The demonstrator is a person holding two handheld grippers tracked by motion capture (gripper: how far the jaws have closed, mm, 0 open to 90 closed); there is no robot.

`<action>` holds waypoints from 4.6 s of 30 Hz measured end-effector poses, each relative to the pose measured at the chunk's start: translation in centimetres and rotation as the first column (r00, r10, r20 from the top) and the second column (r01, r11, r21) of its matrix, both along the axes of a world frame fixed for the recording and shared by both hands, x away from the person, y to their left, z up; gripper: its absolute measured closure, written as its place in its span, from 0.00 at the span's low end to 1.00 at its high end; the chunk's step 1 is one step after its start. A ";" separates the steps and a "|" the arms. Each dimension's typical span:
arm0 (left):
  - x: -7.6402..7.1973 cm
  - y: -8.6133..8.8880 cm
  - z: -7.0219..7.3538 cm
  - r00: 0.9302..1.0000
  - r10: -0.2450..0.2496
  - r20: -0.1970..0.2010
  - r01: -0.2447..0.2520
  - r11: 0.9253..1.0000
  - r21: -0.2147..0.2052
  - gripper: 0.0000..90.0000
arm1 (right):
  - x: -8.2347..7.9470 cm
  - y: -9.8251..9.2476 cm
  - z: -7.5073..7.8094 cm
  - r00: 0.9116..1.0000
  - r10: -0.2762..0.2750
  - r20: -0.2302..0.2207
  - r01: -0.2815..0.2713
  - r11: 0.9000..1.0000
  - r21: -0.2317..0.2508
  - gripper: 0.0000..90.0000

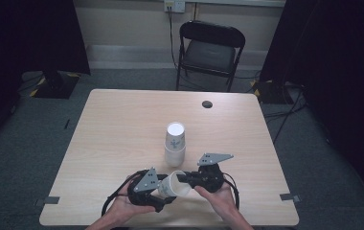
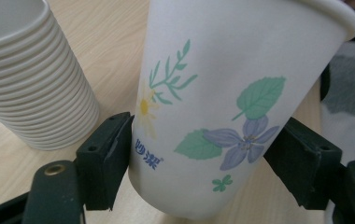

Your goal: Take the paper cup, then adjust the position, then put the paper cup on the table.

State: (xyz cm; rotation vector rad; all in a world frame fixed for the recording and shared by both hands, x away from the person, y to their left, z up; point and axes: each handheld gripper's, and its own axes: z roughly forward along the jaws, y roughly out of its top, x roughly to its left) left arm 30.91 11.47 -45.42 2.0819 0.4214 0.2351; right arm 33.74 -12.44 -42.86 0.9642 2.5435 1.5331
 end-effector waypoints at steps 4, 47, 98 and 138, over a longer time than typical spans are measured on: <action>0.1 0.2 0.2 1.000 0.011 -0.025 -0.012 0.999 -0.034 0.29 | -0.1 -0.2 0.2 0.999 -0.011 0.034 0.010 0.999 0.036 0.87; -1.5 -1.1 0.4 0.977 0.016 0.212 -0.027 0.998 0.048 0.22 | -0.7 2.0 -0.7 0.997 -0.062 -0.038 0.062 0.998 0.012 0.97; 0.8 2.1 0.6 0.977 0.198 0.082 -0.188 0.975 -0.115 0.31 | -0.7 0.1 0.8 0.994 -0.101 0.035 0.098 0.990 0.100 0.61; 4.2 7.8 2.5 0.902 0.406 0.145 -0.366 0.898 -0.244 0.33 | 0.5 -5.1 -0.1 0.968 -0.226 0.105 0.230 0.973 -0.022 0.43</action>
